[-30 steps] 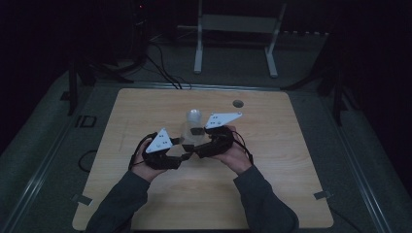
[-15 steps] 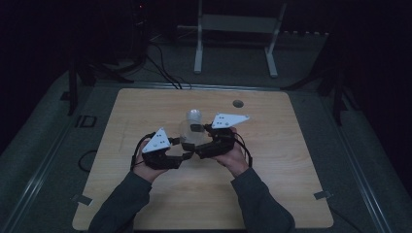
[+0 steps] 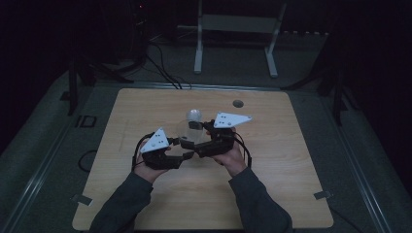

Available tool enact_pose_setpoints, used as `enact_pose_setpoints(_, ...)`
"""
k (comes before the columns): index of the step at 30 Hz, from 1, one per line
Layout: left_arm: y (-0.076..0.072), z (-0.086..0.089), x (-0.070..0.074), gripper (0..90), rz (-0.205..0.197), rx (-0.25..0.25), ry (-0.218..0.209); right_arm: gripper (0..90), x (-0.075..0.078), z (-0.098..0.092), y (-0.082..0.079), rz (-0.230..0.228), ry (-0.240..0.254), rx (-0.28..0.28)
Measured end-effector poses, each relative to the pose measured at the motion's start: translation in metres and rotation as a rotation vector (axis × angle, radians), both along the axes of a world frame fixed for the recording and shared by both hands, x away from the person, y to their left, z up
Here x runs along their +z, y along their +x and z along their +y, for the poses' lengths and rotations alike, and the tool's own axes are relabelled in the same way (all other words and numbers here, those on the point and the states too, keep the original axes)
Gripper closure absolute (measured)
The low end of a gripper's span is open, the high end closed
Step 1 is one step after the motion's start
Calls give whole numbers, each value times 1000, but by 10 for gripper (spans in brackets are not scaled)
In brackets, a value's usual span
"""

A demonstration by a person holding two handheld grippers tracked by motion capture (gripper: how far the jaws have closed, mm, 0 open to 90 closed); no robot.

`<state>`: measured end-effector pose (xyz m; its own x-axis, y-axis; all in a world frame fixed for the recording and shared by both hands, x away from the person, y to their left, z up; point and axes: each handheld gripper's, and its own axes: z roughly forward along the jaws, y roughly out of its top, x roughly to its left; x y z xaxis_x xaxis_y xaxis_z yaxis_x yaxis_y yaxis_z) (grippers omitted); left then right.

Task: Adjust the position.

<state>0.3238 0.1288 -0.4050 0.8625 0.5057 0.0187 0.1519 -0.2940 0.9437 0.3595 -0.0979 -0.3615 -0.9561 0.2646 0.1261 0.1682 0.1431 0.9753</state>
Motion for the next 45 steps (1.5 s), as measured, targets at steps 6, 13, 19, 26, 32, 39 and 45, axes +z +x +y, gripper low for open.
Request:
enact_pose_setpoints(6, 0, -1, -1, 409, 0, -8, 1, 225, 0, 0, 0, -8, 0, -6)
enact_pose_setpoints(13, 0, -1, -1, 408, 3, -12, -1, 233, -1, 0, -2, -18, 3, -12)
enact_pose_setpoints(19, 0, -1, -2, 406, 4, -13, 1, 244, -1, 0, -3, -36, -3, -20)
enact_pose_setpoints(26, -1, -1, -2, 329, 8, 1, 7, 271, -2, -2, -3, -45, -12, -34)
enact_pose_setpoints(32, -1, 2, -2, 296, 1, 17, -2, 274, -2, -3, -3, -48, -21, -41)
enact_pose_setpoints(39, -2, 4, -1, 280, -1, 26, -9, 276, -2, -5, -2, -53, -23, -58)
enact_pose_setpoints(45, -4, 12, -1, 276, -8, 42, -23, 276, 0, -11, -2, -60, -29, -75)
